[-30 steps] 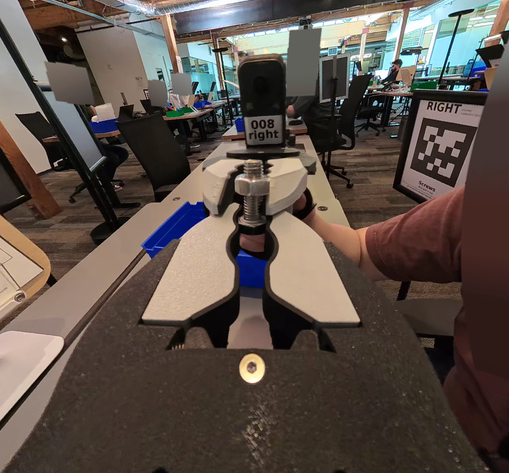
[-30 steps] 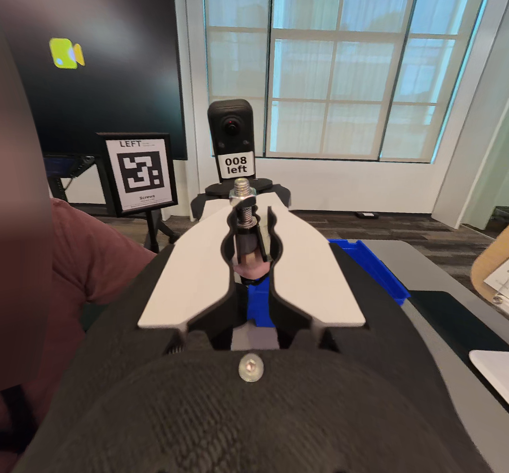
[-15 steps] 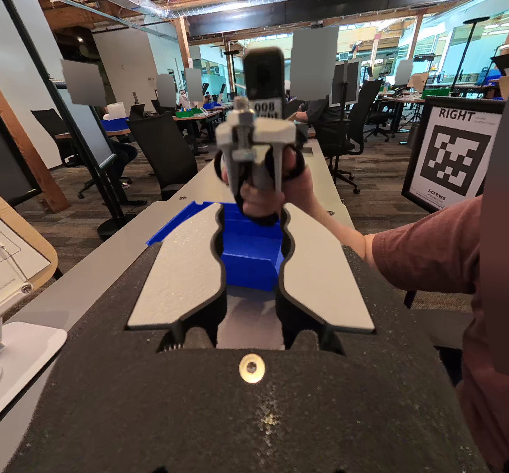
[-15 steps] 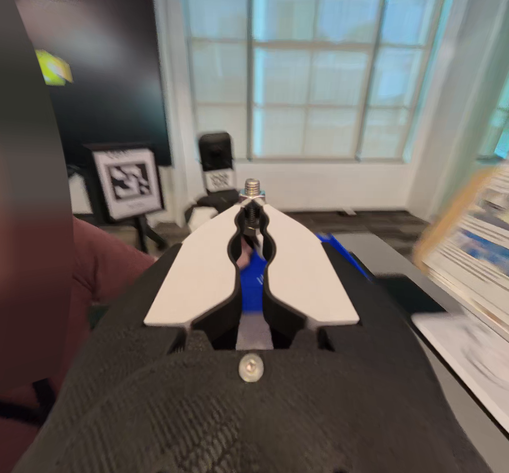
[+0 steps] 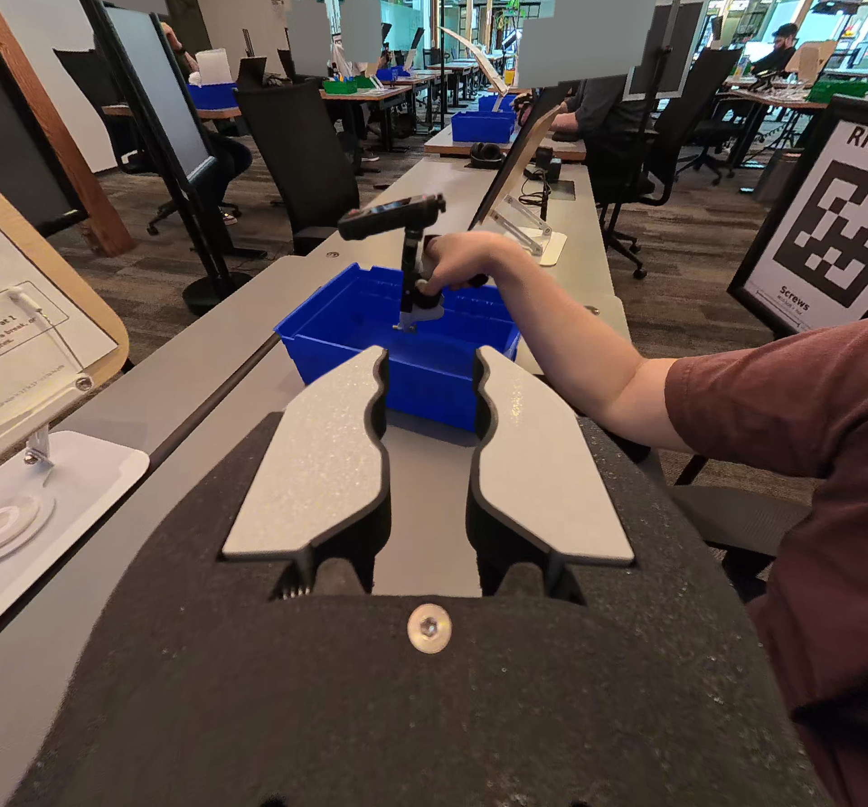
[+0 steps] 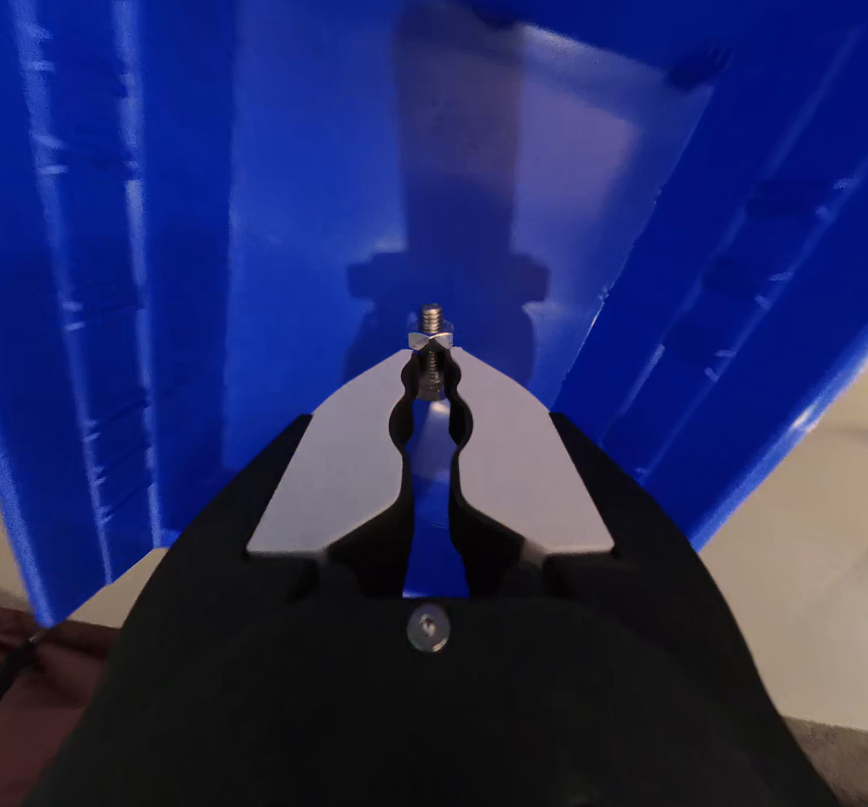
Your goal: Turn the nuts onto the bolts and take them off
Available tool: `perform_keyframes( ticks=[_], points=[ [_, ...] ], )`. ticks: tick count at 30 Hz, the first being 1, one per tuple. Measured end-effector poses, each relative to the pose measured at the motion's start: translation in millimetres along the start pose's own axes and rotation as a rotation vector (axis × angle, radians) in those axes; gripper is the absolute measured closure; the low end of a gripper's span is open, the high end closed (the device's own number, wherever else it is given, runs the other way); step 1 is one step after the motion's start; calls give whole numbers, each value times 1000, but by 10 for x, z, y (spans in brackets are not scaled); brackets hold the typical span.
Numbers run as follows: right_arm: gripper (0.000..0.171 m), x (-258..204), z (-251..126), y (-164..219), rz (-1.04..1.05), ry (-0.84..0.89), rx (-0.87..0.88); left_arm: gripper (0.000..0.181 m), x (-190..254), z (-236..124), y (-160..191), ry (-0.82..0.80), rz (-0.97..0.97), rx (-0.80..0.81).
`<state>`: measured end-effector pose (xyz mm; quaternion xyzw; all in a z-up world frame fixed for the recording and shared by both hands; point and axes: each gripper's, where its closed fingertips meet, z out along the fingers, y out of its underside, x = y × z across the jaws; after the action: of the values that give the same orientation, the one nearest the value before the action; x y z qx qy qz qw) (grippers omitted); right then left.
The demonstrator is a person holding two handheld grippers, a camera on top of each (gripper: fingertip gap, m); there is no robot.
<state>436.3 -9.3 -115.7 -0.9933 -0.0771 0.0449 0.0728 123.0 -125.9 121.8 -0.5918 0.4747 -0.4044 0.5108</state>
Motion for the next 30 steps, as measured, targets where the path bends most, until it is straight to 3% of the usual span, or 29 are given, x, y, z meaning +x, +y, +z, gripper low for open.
perform_keyframes(
  ticks=[15, 19, 22, 26, 30],
  points=[
    [160, 332, 338, 280, 104, 44, -165, 150, -43, -157, -94, -24, 12, 28],
    [140, 277, 180, 210, 79, 69, -123, 149, -74, -192, -113, -34, 6, 38],
    [138, 178, -230, 12, 40, 136, 43, 147, -137, -267, -148, -62, 7, 49],
    [138, -37, -1234, -459, -55, 342, 532, 144, -363, -456, -178, -198, 38, 43],
    [140, -436, -2111, -609, -176, 515, 956, 144, -470, -657, -251, -243, 8, 81]
  ],
)
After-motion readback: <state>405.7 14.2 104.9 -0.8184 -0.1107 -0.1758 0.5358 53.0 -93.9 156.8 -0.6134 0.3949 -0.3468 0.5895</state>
